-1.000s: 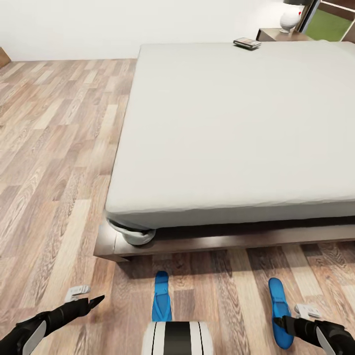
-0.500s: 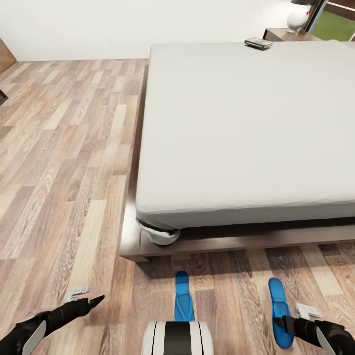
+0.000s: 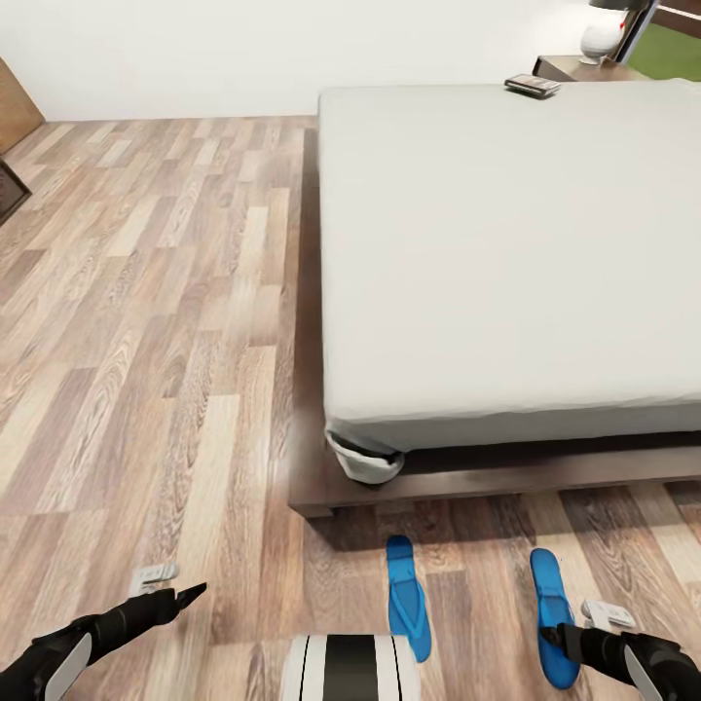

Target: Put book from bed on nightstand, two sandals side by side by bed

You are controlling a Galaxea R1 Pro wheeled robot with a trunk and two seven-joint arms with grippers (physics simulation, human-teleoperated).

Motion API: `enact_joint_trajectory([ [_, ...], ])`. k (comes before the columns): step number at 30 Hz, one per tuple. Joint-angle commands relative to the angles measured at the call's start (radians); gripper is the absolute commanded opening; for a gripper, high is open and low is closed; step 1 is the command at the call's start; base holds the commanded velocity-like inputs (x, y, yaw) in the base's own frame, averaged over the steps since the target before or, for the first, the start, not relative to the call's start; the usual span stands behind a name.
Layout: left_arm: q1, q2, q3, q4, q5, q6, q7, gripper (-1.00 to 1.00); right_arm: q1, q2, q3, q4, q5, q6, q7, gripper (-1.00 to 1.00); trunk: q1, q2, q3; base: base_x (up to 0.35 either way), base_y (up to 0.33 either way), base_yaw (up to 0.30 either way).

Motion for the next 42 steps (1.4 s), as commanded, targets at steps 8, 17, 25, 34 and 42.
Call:
enact_joint_trajectory([
  [8,0.000,0.000,0.001,0.000,0.008,0.010,-0.004,1.00,0.000,0.001,-0.007,-0.002,0.001,0.008,0.006,-1.00,0.000,0.000,-0.001,0.000,0.283,0.000],
  [17,0.000,0.000,0.001,0.000,0.007,0.010,-0.004,1.00,0.000,0.001,-0.007,-0.001,0.001,0.008,0.006,-1.00,0.000,0.000,-0.001,0.000,0.283,0.000],
  [25,0.000,0.000,0.000,0.000,0.007,0.010,-0.004,1.00,-0.001,0.002,-0.007,0.001,0.001,0.008,0.005,-1.00,0.000,0.000,-0.001,0.000,0.282,0.000],
  [34,0.000,-0.014,-0.001,0.000,0.007,0.010,-0.004,1.00,-0.001,0.002,-0.004,-0.044,0.003,0.008,-0.210,-1.00,0.000,0.000,-0.001,0.000,0.059,0.000],
  [42,0.000,-0.020,-0.001,0.000,0.007,0.010,-0.004,1.00,-0.004,0.002,-0.002,-0.091,0.035,0.011,-0.246,-1.00,0.000,0.000,-0.001,0.000,0.001,0.000],
])
